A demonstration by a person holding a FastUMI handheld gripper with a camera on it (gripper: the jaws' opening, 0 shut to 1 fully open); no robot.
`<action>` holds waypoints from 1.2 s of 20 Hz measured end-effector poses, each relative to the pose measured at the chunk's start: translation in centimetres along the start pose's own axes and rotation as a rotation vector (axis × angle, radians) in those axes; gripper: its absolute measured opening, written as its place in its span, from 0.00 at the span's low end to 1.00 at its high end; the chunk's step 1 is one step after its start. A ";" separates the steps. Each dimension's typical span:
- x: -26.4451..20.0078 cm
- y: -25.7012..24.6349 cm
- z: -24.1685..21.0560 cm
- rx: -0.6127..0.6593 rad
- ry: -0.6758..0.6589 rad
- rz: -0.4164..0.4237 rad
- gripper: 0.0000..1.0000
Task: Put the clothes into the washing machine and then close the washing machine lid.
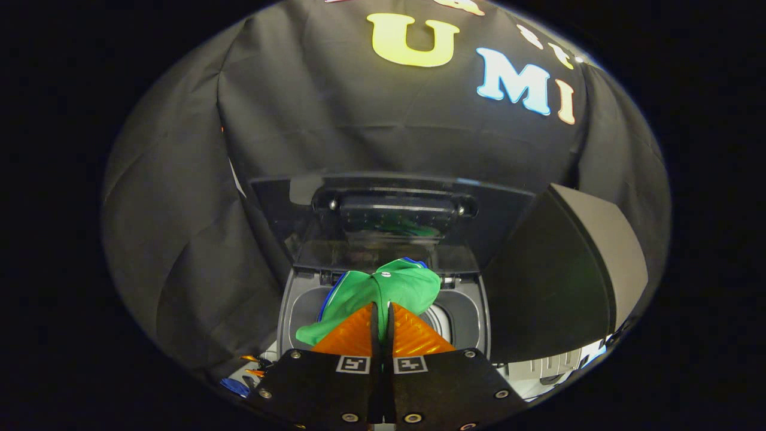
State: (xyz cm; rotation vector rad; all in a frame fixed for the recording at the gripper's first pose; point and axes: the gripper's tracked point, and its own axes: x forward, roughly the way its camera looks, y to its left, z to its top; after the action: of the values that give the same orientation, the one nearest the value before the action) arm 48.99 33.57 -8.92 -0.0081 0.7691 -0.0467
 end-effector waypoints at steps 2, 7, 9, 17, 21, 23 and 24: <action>1.5 0.4 -1.2 -0.008 0.032 0.008 0.00; 4.9 0.3 -3.7 -0.027 0.090 0.005 0.00; 6.2 0.2 -4.5 -0.022 0.112 0.000 0.00; 11.3 -0.6 -10.1 -0.006 0.243 0.017 0.00; 12.8 -1.1 -12.8 -0.006 0.301 0.016 0.00; 13.1 -1.5 -13.5 -0.002 0.314 0.012 0.00; 13.2 -1.7 -13.8 -0.004 0.319 0.009 0.00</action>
State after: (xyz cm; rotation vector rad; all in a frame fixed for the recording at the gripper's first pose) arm 48.84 31.42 -27.97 -0.0012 1.0876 -0.0387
